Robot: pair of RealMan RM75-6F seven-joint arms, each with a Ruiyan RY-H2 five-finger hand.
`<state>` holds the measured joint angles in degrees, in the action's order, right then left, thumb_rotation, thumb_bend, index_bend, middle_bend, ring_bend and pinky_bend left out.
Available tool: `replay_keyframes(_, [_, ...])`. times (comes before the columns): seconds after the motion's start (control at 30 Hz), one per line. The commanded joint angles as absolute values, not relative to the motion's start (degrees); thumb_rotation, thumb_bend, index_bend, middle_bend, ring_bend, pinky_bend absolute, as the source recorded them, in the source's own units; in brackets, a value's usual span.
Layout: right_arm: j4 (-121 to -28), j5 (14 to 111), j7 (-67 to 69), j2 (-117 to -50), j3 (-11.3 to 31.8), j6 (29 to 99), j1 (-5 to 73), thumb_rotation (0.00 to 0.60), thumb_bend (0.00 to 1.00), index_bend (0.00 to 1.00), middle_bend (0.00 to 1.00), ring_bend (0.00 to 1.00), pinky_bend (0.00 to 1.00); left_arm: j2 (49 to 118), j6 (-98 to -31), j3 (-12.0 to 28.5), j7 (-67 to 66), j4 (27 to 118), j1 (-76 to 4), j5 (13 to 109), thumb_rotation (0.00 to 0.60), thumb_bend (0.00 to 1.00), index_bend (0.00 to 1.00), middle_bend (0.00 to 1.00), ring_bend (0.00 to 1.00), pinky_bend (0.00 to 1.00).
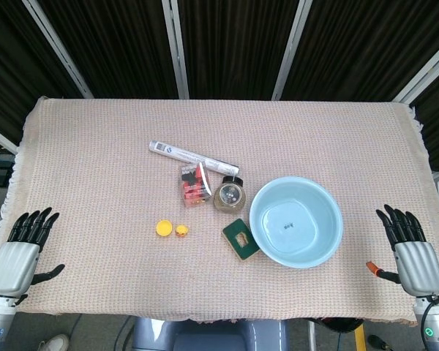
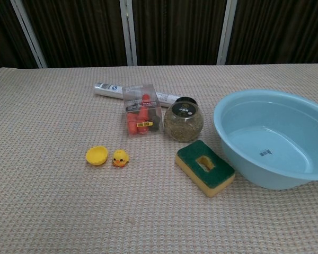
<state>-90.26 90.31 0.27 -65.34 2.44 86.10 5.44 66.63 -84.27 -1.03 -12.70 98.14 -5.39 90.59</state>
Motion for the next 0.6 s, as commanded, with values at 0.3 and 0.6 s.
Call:
replay_keyframes(0.3, [-90.17, 89.81, 0.41, -65.3, 2.49, 85.67, 5.48, 0.6, 0.05, 0.02, 0.0, 0.0, 0.03, 66.59, -83.46, -0.92, -12.95, 98.48, -5.78, 90.17, 0.6, 0.12, 0.0, 0.0, 0.0, 0.0])
replay_keyframes(0.6, [-90.17, 90.2, 0.59, -65.26, 2.5, 85.91, 5.52, 0.6, 0.05, 0.02, 0.0, 0.0, 0.03, 66.69, -82.01, 0.65, -14.72, 100.29, -7.63, 89.79, 0.6, 0.12, 0.0, 0.04, 0.08, 0.07])
